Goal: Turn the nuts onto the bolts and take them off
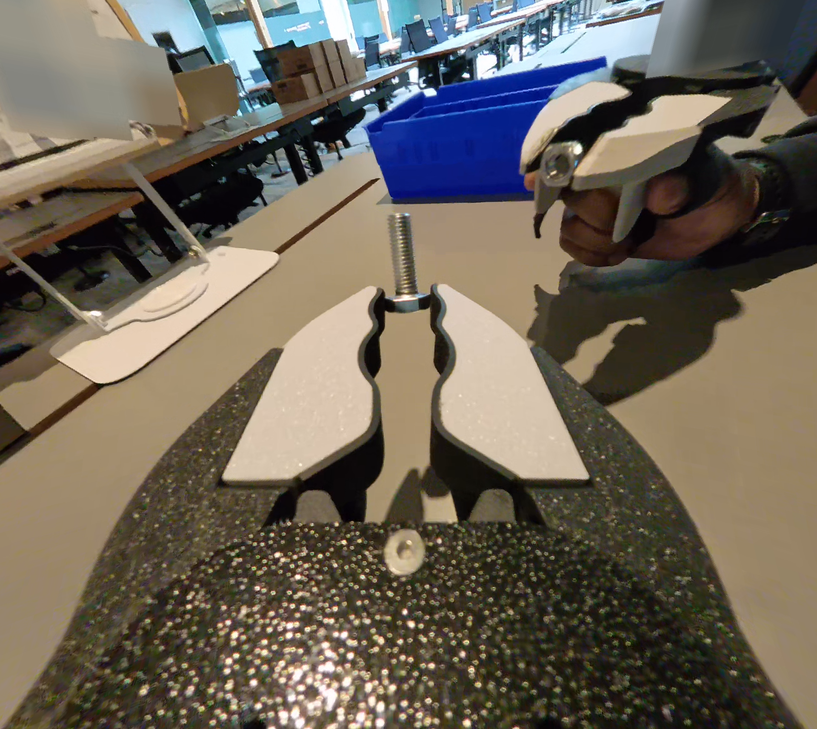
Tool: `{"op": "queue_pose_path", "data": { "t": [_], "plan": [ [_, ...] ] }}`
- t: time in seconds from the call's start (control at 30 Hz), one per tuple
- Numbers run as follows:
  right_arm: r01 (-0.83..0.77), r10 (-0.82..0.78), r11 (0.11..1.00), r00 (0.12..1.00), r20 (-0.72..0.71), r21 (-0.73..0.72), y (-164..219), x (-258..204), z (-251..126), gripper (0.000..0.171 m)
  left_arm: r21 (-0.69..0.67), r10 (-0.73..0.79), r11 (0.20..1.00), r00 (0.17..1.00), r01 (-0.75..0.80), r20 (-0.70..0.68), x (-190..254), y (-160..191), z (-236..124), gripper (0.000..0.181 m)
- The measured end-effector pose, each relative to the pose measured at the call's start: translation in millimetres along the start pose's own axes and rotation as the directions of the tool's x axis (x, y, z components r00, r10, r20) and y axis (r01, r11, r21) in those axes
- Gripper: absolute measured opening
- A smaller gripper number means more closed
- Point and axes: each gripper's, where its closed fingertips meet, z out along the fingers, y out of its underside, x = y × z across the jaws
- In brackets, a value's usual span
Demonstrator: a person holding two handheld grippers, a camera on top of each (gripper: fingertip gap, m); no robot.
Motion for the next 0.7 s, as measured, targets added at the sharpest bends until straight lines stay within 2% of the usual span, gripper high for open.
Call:
{"op": "queue_pose_path", "data": {
  "t": [0.1, 0.37, 0.53, 0.7],
  "plan": [
    [0.012, -0.012, 1.000, 1.000, 0.010, 0.007, -5, -6, -1, 0.019, -0.020, 0.010, 1.000, 1.000, -0.011, -0.015, 5, 4, 3, 0.019],
    [0.107, -0.105, 0.994, 0.994, -0.042, 0.038, -27, -11, -7, 0.019, 0.006, 0.077, 0.997, 0.997, -0.078, 0.028, 5, -13, -5, 0.019],
    [0.110, -0.109, 0.994, 0.994, -0.032, 0.029, -24, -13, -7, 0.019, 0.008, 0.143, 0.990, 0.989, -0.144, 0.042, 10, -22, -7, 0.019],
    [0.086, -0.085, 0.996, 0.996, -0.039, 0.028, -19, -5, -11, 0.019, 0.011, 0.145, 0.989, 0.989, -0.146, 0.031, 15, -22, -3, 0.019]
  ]
}}
